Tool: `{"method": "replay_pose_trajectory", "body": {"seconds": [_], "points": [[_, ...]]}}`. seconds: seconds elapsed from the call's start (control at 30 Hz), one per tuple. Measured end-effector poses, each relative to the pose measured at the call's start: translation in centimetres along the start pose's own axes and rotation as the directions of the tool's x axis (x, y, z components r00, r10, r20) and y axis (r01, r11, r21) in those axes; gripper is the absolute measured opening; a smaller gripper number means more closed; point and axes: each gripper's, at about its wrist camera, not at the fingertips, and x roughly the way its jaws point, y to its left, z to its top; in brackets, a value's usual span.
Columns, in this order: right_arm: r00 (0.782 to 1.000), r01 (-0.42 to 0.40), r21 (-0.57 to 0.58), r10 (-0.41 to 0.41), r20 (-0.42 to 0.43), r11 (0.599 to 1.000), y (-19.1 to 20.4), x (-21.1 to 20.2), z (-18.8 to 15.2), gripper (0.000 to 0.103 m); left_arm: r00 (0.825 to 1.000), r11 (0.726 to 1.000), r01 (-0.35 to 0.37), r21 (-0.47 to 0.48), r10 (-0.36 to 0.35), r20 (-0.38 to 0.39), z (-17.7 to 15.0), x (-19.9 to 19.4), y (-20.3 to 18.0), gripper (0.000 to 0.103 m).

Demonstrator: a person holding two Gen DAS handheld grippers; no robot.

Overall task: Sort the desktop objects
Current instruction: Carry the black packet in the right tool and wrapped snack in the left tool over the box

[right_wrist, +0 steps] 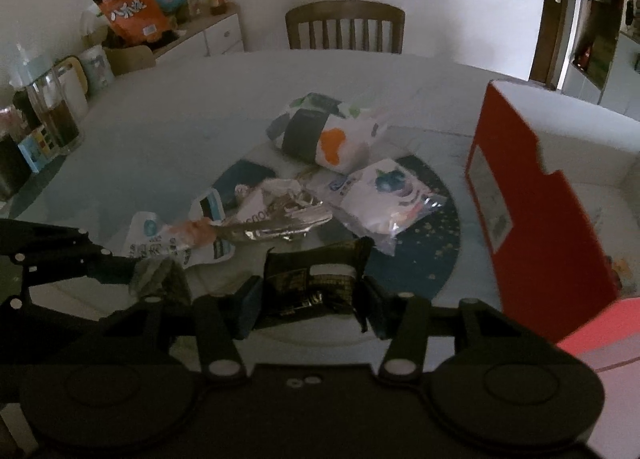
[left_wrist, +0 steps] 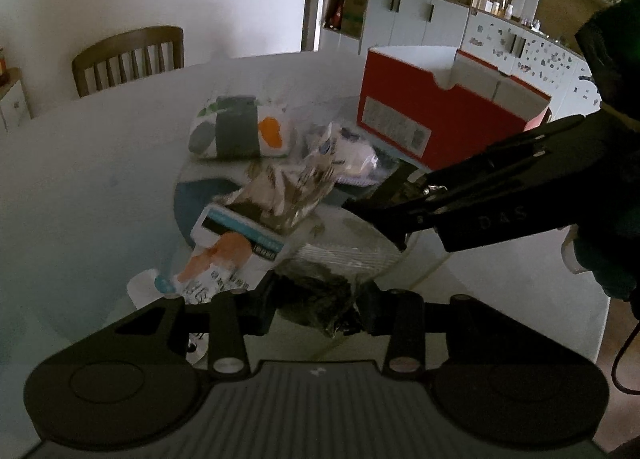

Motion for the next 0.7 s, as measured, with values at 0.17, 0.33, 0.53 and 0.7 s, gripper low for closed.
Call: {"method": "replay_pose_trajectory", "body": {"seconds": [0.17,0.33,0.53,0.7], "points": [[1.000,-0.008,0.003,0.008,0.022,1.000,-0.4,-1.9,0.2,0.053,1.000,1.000,0.006,0.005,-0.006,0.020,1.1,-1.2,-0.8,0.040],[0.999,-0.011,0.004,0.011,0.037,1.000,-0.9,-3.3,0.2,0.053,1.000,1.000,0.004,0.004,-0.004,0.030,1.9,-2.1,-1.7,0.040],[0.998,-0.020,0.009,0.019,0.053,1.000,-1.6,-5.0,0.3,0.053,0.999,1.000,0.006,0.006,-0.006,0.032,2.5,-3.1,-2.9,0.040],[0.997,-0.024,0.005,0.023,0.068,1.000,-2.2,-6.5,0.4,0.053,1.000,1.000,0.001,0.009,-0.001,0.031,3.5,-3.7,-4.0,0.040]]}}
